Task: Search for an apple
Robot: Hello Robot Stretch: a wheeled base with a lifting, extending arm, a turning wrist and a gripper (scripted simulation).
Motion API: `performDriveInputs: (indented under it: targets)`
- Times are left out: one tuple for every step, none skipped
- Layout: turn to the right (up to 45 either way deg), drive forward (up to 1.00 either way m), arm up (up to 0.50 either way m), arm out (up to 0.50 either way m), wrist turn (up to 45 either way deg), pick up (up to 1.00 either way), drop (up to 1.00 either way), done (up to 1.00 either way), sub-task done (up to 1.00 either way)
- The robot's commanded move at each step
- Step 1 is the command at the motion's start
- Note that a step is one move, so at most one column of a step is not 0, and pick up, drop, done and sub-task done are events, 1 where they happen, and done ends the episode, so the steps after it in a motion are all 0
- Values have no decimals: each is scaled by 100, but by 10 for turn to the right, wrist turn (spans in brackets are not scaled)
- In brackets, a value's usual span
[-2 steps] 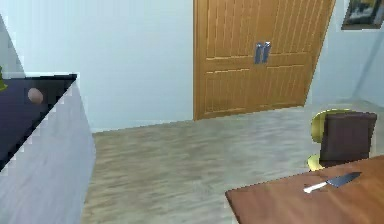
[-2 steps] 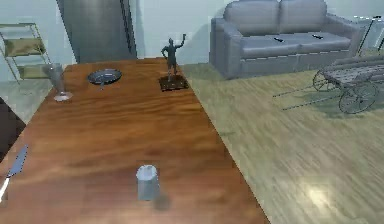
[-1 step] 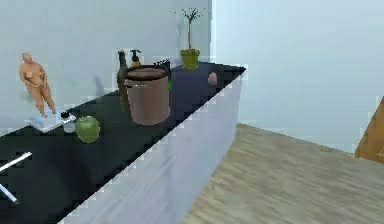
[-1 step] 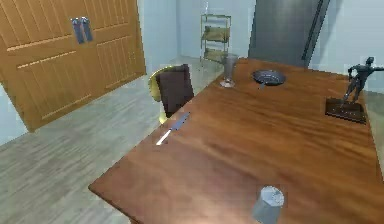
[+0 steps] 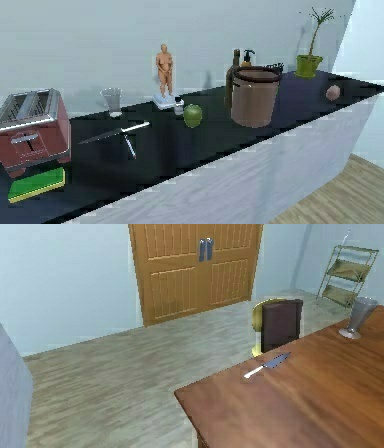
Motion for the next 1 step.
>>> performDriveInputs:
  targets:
    - [0, 0, 0, 0, 0, 0, 0, 100, 0]
